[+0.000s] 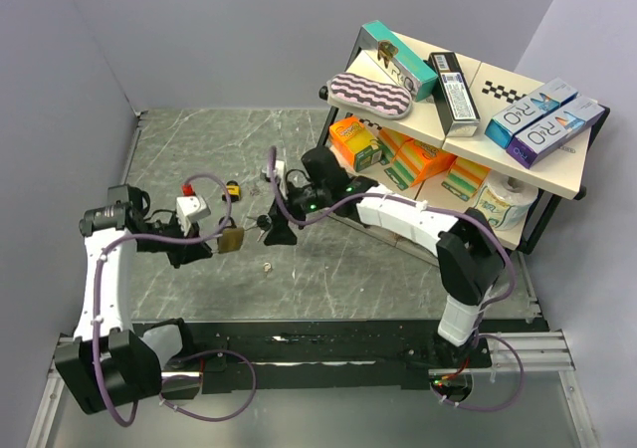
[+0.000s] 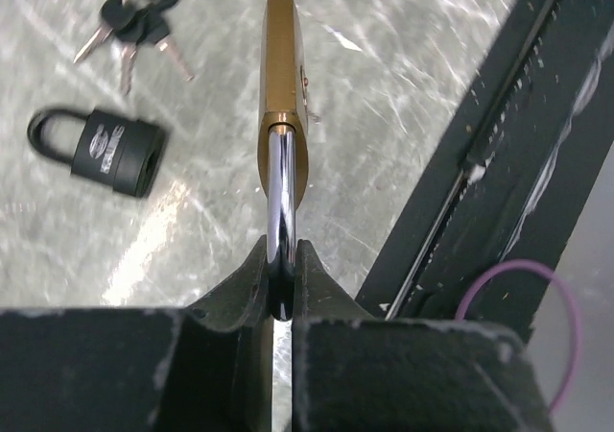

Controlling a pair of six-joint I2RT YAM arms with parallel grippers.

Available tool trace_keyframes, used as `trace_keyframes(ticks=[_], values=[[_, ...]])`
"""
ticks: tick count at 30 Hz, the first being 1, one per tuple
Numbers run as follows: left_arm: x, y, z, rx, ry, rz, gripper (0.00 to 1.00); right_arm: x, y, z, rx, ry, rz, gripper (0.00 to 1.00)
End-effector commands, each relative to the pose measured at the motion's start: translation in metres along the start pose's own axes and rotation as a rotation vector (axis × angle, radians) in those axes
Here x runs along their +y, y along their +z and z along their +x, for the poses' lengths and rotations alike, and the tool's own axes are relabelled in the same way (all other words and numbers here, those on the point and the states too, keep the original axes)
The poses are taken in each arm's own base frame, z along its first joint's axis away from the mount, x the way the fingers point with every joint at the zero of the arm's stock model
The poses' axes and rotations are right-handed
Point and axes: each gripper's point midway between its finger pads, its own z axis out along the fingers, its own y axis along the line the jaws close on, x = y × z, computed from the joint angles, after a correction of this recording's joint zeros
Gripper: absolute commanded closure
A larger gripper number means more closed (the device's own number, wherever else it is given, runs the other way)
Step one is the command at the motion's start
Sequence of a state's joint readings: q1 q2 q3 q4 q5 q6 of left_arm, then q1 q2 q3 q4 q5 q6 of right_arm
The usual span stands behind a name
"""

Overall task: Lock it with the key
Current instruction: Place the lock at the center of the board.

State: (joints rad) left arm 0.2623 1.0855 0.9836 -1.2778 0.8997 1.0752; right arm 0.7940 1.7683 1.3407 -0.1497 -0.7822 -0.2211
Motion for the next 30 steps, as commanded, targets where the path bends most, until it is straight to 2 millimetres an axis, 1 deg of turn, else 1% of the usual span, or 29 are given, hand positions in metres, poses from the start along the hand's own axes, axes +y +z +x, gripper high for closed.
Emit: trace_keyframes(ticks=[1, 2, 3, 7, 9, 10, 14, 19, 23, 27, 29, 30], values=[[-0.026, 0.0, -0.025, -0.158, 0.244, 0.084, 0.99, 0.048, -0.014, -0.038, -0.065, -0.064, -0.188, 0.03], [-0.028, 0.001, -0.025, -0.156, 0.256, 0.092, 0.99, 0.052, -0.013, -0.042, -0.07, -0.079, -0.203, 0.03], [-0.029, 0.002, -0.025, -0.149, 0.266, 0.1, 0.99, 0.059, -0.009, -0.042, -0.067, -0.093, -0.221, 0.03], [-0.037, 0.006, -0.025, -0.128, 0.292, 0.136, 0.99, 0.075, 0.002, -0.046, -0.081, -0.127, -0.27, 0.03], [-0.041, 0.008, -0.025, -0.125, 0.303, 0.147, 0.99, 0.075, 0.008, -0.048, -0.076, -0.156, -0.252, 0.04], [-0.043, 0.008, -0.025, -0.125, 0.312, 0.15, 0.99, 0.075, 0.012, -0.048, -0.067, -0.163, -0.246, 0.06], [-0.048, 0.009, -0.027, -0.134, 0.307, 0.17, 0.99, 0.07, 0.02, -0.048, -0.066, -0.163, -0.245, 0.13], [-0.05, 0.01, -0.033, -0.159, 0.294, 0.189, 0.99, 0.07, 0.027, -0.045, -0.065, -0.164, -0.257, 0.3], [-0.05, 0.01, -0.038, -0.176, 0.276, 0.198, 0.99, 0.067, 0.031, -0.037, -0.053, -0.171, -0.254, 0.36], [-0.051, 0.01, -0.041, -0.189, 0.262, 0.204, 0.99, 0.065, 0.033, -0.035, -0.06, -0.175, -0.245, 0.42], [-0.052, 0.009, -0.043, -0.2, 0.257, 0.209, 0.99, 0.066, 0.035, -0.036, -0.064, -0.179, -0.25, 0.56], [-0.053, 0.01, -0.043, -0.2, 0.252, 0.212, 0.99, 0.065, 0.035, -0.036, -0.066, -0.18, -0.251, 0.65]])
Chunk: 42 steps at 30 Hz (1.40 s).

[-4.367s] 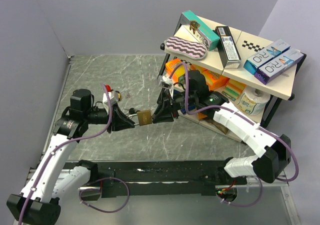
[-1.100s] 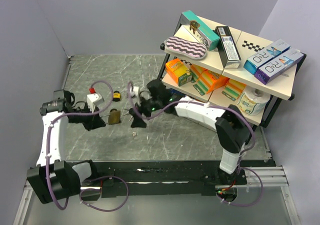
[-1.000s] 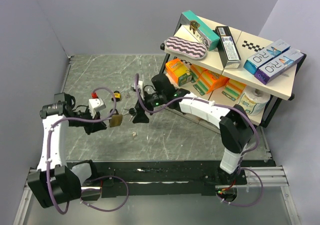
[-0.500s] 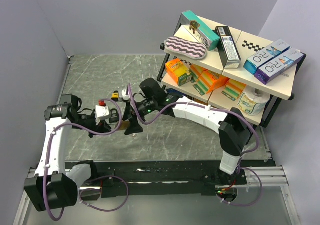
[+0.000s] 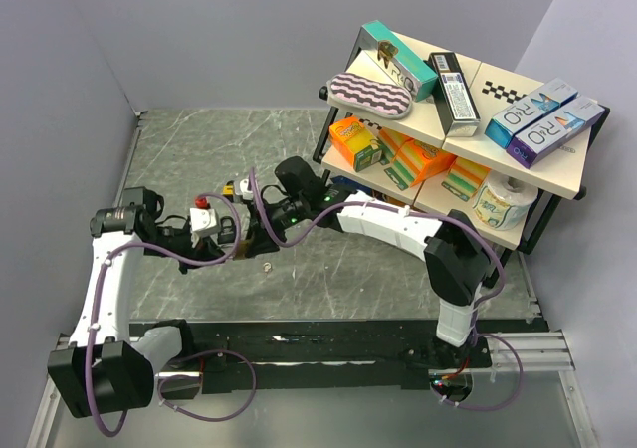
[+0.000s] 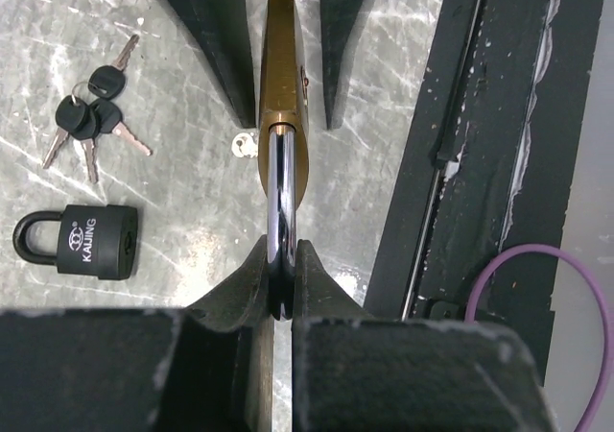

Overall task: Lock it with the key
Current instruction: Place the lock at the center of the board.

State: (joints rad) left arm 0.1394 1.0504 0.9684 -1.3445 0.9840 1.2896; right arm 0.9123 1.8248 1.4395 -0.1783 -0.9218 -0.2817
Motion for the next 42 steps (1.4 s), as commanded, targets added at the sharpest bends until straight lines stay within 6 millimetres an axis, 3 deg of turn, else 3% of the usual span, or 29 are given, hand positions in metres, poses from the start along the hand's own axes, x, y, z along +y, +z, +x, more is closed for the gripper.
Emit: trace_keyframes(ticks=[1, 2, 4, 5, 6, 7, 8, 9, 11, 12, 16, 20, 24, 29, 35, 42], values=[[-0.009, 0.001, -0.034, -0.152, -0.005, 0.044, 0.99, 0.0, 0.002, -0.017, -0.047, -0.07, -0.008, 0.92], [-0.007, 0.001, -0.034, -0.153, -0.016, 0.044, 0.95, -0.001, 0.002, -0.019, -0.053, -0.072, 0.001, 1.0], [-0.002, 0.002, -0.035, -0.153, -0.133, 0.039, 0.76, -0.003, 0.0, -0.021, -0.062, -0.072, 0.012, 1.0], [0.009, 0.0, -0.038, -0.166, -0.146, 0.01, 0.47, -0.005, -0.003, -0.022, -0.065, -0.054, 0.03, 1.0], [0.011, -0.001, -0.044, -0.194, -0.265, 0.009, 0.37, -0.008, -0.004, -0.028, -0.087, -0.06, 0.046, 1.0], [0.018, -0.003, -0.048, -0.224, -0.326, -0.007, 0.16, -0.009, -0.008, -0.027, -0.096, -0.042, 0.062, 1.0], [0.03, -0.009, -0.056, -0.267, -0.344, -0.038, 0.04, -0.014, -0.013, -0.028, -0.108, 0.01, 0.085, 1.0], [0.037, -0.013, -0.065, -0.293, -0.418, -0.057, 0.04, -0.023, -0.021, -0.043, -0.159, -0.013, 0.137, 1.0], [0.052, -0.027, -0.078, -0.379, -0.529, -0.113, 0.04, -0.035, -0.033, -0.048, -0.212, 0.09, 0.212, 1.0], [0.07, -0.039, -0.095, -0.446, -0.603, -0.179, 0.04, -0.044, -0.04, -0.059, -0.259, 0.091, 0.262, 1.0], [0.096, -0.046, -0.095, -0.563, -0.911, -0.322, 0.04, -0.055, -0.051, -0.077, -0.345, 0.174, 0.347, 1.0], [0.098, -0.038, -0.083, -0.583, -1.152, -0.326, 0.04, -0.064, -0.056, -0.103, -0.432, 0.258, 0.405, 1.0], [0.099, -0.033, -0.074, -0.568, -1.223, -0.4, 0.04, -0.067, -0.051, -0.124, -0.479, 0.281, 0.405, 1.0], [0.106, -0.035, -0.082, -0.573, -1.232, -0.488, 0.04, -0.059, -0.04, -0.132, -0.502, 0.323, 0.385, 1.0], [0.099, -0.009, -0.078, -0.486, -1.295, -0.47, 0.01, -0.055, -0.032, -0.135, -0.504, 0.337, 0.395, 1.0], [0.096, 0.002, -0.071, -0.471, -1.402, -0.435, 0.15, -0.057, -0.027, -0.135, -0.518, 0.362, 0.425, 1.0]])
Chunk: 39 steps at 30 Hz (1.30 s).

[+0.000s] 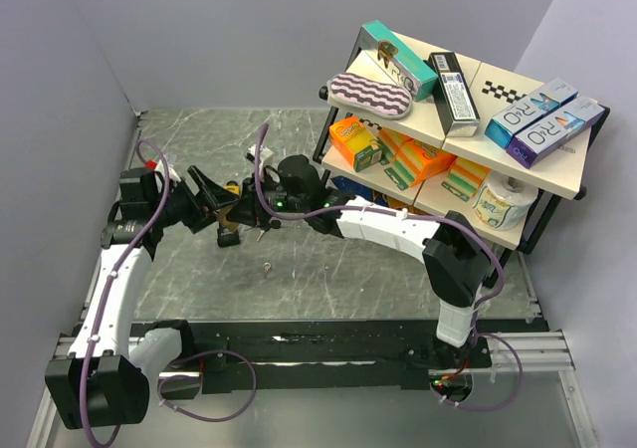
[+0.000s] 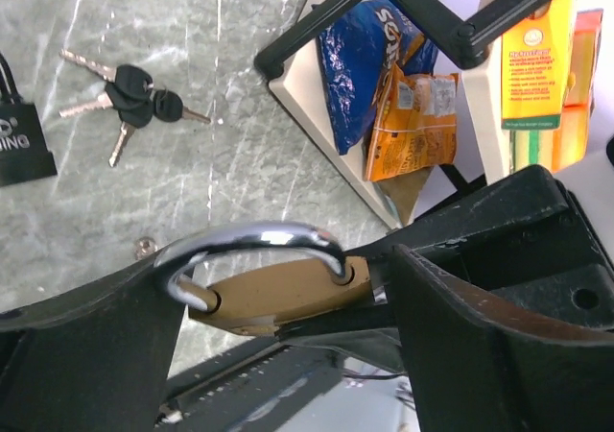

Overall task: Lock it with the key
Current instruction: Place the lock at the center of the board.

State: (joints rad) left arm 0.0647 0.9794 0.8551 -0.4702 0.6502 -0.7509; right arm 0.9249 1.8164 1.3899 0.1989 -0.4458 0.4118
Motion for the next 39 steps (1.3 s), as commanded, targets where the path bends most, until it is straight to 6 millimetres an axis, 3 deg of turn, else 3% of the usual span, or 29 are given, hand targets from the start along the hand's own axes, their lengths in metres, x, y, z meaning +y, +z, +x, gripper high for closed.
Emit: trace_keyframes(ticks=[1, 7, 12, 15, 16, 17, 18, 19, 21, 22, 25, 29, 31, 35, 39], values=[[-0.005, 0.002, -0.002, -0.001, -0.093, 0.001, 0.16, 0.039, -0.008, -0.073, -0.213, -0.044, -0.063, 1.0], [-0.002, 0.005, 0.005, 0.026, -0.191, -0.004, 0.16, 0.037, -0.004, -0.074, -0.227, -0.035, -0.032, 1.0], [0.001, 0.005, 0.006, 0.024, -0.21, -0.013, 0.33, 0.04, -0.003, -0.073, -0.226, -0.041, -0.055, 1.0], [0.003, 0.006, 0.009, 0.031, -0.21, -0.018, 0.51, 0.046, -0.003, -0.069, -0.209, -0.045, -0.089, 1.0], [0.004, 0.005, 0.01, 0.031, -0.208, -0.024, 0.74, 0.047, -0.003, -0.067, -0.202, -0.048, -0.096, 1.0], [0.008, 0.005, 0.011, 0.036, -0.219, -0.046, 0.85, 0.048, -0.003, -0.061, -0.182, -0.045, -0.108, 0.95], [0.015, 0.005, 0.01, 0.024, -0.225, -0.084, 0.95, 0.048, -0.005, -0.059, -0.177, -0.048, -0.111, 0.86], [0.021, 0.005, 0.011, 0.027, -0.213, -0.108, 0.99, 0.05, -0.007, -0.057, -0.169, -0.054, -0.119, 0.64], [0.037, 0.005, 0.016, 0.034, -0.216, -0.188, 0.99, 0.045, -0.01, -0.044, -0.133, -0.062, -0.107, 0.41], [0.045, 0.005, 0.017, 0.04, -0.185, -0.216, 0.99, 0.041, -0.015, -0.039, -0.122, -0.068, -0.097, 0.19], [0.074, 0.003, 0.028, 0.091, -0.165, -0.354, 0.99, 0.036, -0.027, -0.021, -0.072, -0.11, -0.091, 0.03], [0.088, 0.006, 0.044, 0.175, -0.098, -0.426, 0.99, 0.026, -0.046, -0.004, -0.027, -0.152, -0.09, 0.01], [0.108, 0.005, 0.053, 0.206, -0.043, -0.526, 0.99, 0.024, -0.054, 0.003, -0.005, -0.163, -0.093, 0.01], [0.138, 0.004, 0.081, 0.333, -0.045, -0.629, 0.99, 0.011, -0.066, 0.002, -0.003, -0.18, -0.069, 0.01], [0.15, 0.008, 0.087, 0.384, 0.009, -0.699, 0.99, -0.003, -0.074, -0.003, -0.016, -0.162, -0.036, 0.01]])
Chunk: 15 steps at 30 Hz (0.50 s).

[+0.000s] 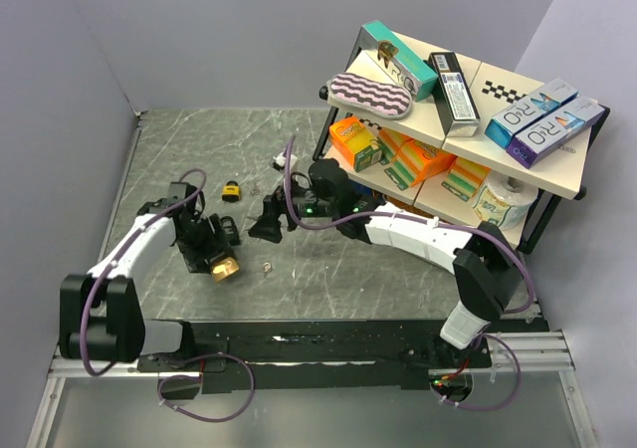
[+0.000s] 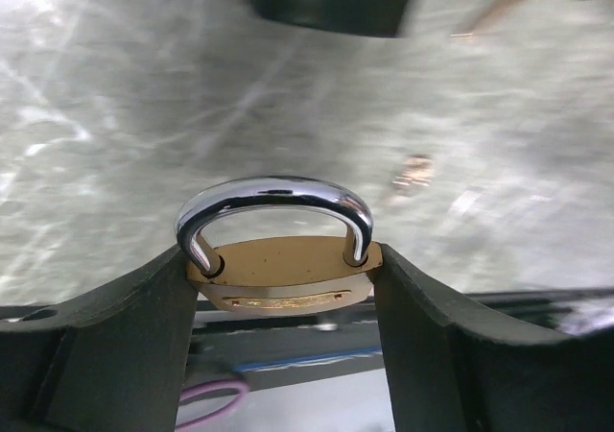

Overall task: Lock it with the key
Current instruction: Place the lock at the center of the board.

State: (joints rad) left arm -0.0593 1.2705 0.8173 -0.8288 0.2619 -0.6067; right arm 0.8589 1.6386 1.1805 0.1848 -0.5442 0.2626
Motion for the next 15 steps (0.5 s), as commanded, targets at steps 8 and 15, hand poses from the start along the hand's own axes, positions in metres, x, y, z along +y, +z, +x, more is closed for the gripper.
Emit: trace_keyframes(ticks=[8, 15], values=[[-0.003, 0.022, 0.009, 0.073, 0.26, -0.162, 0.99, -0.012, -0.025, -0.023, -0.062, -0.018, 0.005, 0.01], [0.018, 0.041, 0.022, 0.145, 0.256, -0.237, 0.95, -0.014, -0.029, -0.025, -0.071, -0.005, -0.007, 0.01]])
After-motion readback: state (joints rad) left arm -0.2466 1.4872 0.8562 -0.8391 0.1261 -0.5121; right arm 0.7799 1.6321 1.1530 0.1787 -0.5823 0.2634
